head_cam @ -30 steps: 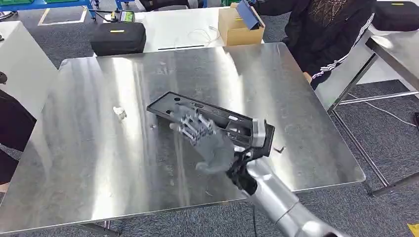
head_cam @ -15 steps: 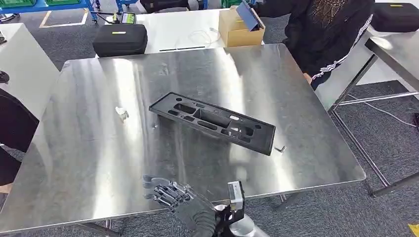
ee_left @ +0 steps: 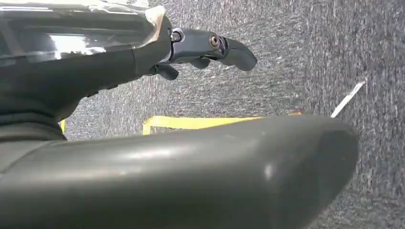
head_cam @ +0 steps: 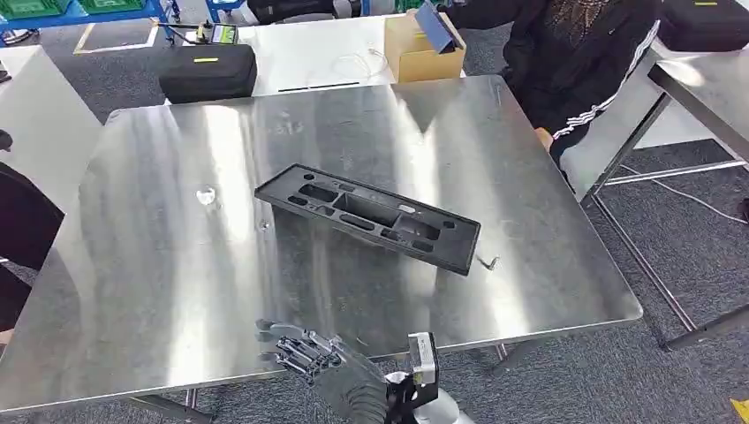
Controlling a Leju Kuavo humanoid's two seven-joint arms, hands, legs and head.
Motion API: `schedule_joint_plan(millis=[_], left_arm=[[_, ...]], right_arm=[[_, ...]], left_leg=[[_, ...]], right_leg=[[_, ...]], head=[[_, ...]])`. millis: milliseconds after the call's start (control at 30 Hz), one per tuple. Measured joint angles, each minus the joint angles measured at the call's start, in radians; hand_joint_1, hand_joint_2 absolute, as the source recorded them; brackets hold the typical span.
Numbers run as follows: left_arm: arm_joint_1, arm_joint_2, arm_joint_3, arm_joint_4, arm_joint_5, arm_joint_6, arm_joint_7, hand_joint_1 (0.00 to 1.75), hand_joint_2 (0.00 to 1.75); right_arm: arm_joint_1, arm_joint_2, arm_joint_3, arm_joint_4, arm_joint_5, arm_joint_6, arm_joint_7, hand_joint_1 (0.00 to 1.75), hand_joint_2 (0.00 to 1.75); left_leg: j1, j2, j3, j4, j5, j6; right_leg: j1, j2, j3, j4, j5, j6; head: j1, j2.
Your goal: Take the parts from the cabinet and place them on the table.
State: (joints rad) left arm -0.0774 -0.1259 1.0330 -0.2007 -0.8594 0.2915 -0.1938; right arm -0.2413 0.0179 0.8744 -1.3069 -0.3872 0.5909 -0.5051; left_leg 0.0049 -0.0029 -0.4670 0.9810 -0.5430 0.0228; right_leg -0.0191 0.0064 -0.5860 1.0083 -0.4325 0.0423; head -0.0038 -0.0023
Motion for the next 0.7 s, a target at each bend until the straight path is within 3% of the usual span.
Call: schedule_joint_plan(millis=[33,67,167,200,233,267,300,333,367,400,467,500,533,567,600,700], left_arm=[[0.0,0.0,0.0,0.0,0.0,-0.001,-0.002,0.0,0.0],[0.0,0.0,0.0,0.0,-0.001,-0.001,-0.004,0.0,0.0],[0.0,-0.001,0.0,0.0,-0.005,-0.007,-0.008,0.0,0.0],[0.001,-0.001,0.0,0.0,-0.005,-0.01,-0.01,0.0,0.0],[0.001,-0.001,0.0,0.0,-0.006,-0.011,-0.011,0.0,0.0],[0.001,-0.001,0.0,0.0,-0.007,-0.013,-0.012,0.0,0.0],[0.0,-0.001,0.0,0.0,-0.008,-0.016,-0.015,0.0,0.0],[-0.001,-0.001,0.0,0.0,-0.009,-0.019,-0.018,0.0,0.0],[-0.004,-0.002,0.0,0.0,-0.009,-0.021,-0.021,0.0,0.0],[-0.004,-0.002,-0.001,0.0,-0.01,-0.022,-0.024,0.0,0.0],[-0.004,-0.003,-0.001,0.0,-0.01,-0.022,-0.025,0.0,0.0],[-0.003,-0.003,-0.001,0.0,-0.01,-0.022,-0.025,0.0,0.0],[-0.004,-0.005,-0.001,0.001,-0.01,-0.022,-0.026,0.0,0.0],[-0.004,-0.005,-0.001,0.001,-0.01,-0.022,-0.026,0.0,0.0],[-0.005,-0.004,-0.001,0.0,-0.01,-0.022,-0.026,0.0,0.0],[-0.005,-0.004,-0.001,0.0,-0.01,-0.022,-0.026,0.0,0.0]], right_arm=[[0.0,0.0,-0.004,-0.003,0.001,-0.001,0.001,0.0,1.75],[0.0,0.002,-0.006,-0.005,0.002,-0.002,0.001,0.0,1.75],[0.007,0.002,-0.013,-0.01,0.01,-0.006,0.002,0.0,1.75],[0.011,0.002,-0.015,-0.01,0.012,-0.007,0.002,0.0,1.75],[0.013,0.002,-0.016,-0.01,0.015,-0.008,0.003,0.0,1.75],[0.016,0.003,-0.017,-0.01,0.02,-0.01,0.003,0.0,1.75],[0.02,0.005,-0.021,-0.011,0.023,-0.015,0.003,0.0,1.75],[0.021,0.005,-0.026,-0.013,0.027,-0.016,0.003,0.0,1.75],[0.023,0.006,-0.031,-0.017,0.032,-0.017,0.003,0.0,1.75],[0.023,0.007,-0.032,-0.018,0.033,-0.019,0.003,0.0,1.75],[0.025,0.008,-0.035,-0.021,0.035,-0.019,0.003,0.0,1.75],[0.029,0.008,-0.036,-0.021,0.035,-0.019,0.003,0.0,1.75],[0.031,0.006,-0.037,-0.021,0.035,-0.019,0.003,0.0,1.75],[0.032,0.007,-0.038,-0.021,0.035,-0.019,0.003,0.0,1.75],[0.033,0.006,-0.039,-0.021,0.035,-0.019,0.003,0.0,1.75],[0.033,0.006,-0.039,-0.021,0.035,-0.019,0.003,0.0,1.75]], left_leg=[[0.005,0.0,-0.005,0.016,-0.019,-0.006],[0.005,0.0,-0.026,0.061,-0.057,-0.009],[0.007,0.0,-0.129,0.284,-0.171,-0.019],[0.008,0.0,-0.14,0.313,-0.169,-0.02],[0.01,0.0,-0.13,0.296,-0.146,-0.02],[0.011,0.0,-0.098,0.239,-0.104,-0.019],[0.012,0.0,-0.047,0.145,-0.055,-0.017],[0.015,0.0,0.0,0.064,-0.028,-0.016],[0.015,-0.001,0.031,0.006,-0.035,-0.014],[0.008,-0.008,0.02,0.023,-0.014,-0.006],[0.003,-0.008,0.005,0.022,-0.015,0.0],[0.002,-0.007,-0.001,0.018,-0.005,0.011],[0.008,0.001,-0.011,0.015,0.01,0.022],[0.006,0.0,-0.025,0.016,0.02,0.03],[0.006,0.002,-0.028,0.016,0.024,0.033],[0.006,0.002,-0.03,0.016,0.025,0.035]], right_leg=[[-0.006,0.0,-0.001,-0.004,0.004,-0.012],[-0.005,-0.002,-0.005,-0.004,0.006,-0.023],[0.001,-0.006,-0.023,-0.003,0.015,-0.039],[0.003,-0.007,-0.029,-0.003,0.021,-0.042],[0.004,-0.007,-0.033,-0.002,0.025,-0.04],[0.004,-0.007,-0.037,-0.002,0.029,-0.037],[0.004,-0.006,-0.04,-0.002,0.035,-0.035],[0.004,-0.006,-0.042,-0.001,0.04,-0.029],[0.009,-0.005,-0.046,0.002,0.045,-0.021],[0.013,-0.006,-0.048,0.002,0.054,-0.014],[0.011,-0.007,-0.051,-0.001,0.067,-0.001],[0.011,-0.006,-0.054,-0.007,0.077,0.008],[0.009,-0.006,-0.064,0.005,0.065,0.01],[0.009,-0.006,-0.085,0.035,0.019,0.001],[0.009,-0.006,-0.092,0.051,0.002,-0.003],[0.009,-0.006,-0.094,0.058,-0.005,-0.004]], head=[[-0.001,0.0],[-0.005,0.0],[-0.005,0.0],[-0.005,0.0],[-0.005,0.0],[-0.005,0.0],[-0.006,0.0],[-0.006,0.0],[-0.006,0.0],[0.0,0.0],[-0.001,0.0],[0.0,0.0],[-0.001,0.0],[0.001,0.0],[0.002,0.0],[0.003,0.0]])
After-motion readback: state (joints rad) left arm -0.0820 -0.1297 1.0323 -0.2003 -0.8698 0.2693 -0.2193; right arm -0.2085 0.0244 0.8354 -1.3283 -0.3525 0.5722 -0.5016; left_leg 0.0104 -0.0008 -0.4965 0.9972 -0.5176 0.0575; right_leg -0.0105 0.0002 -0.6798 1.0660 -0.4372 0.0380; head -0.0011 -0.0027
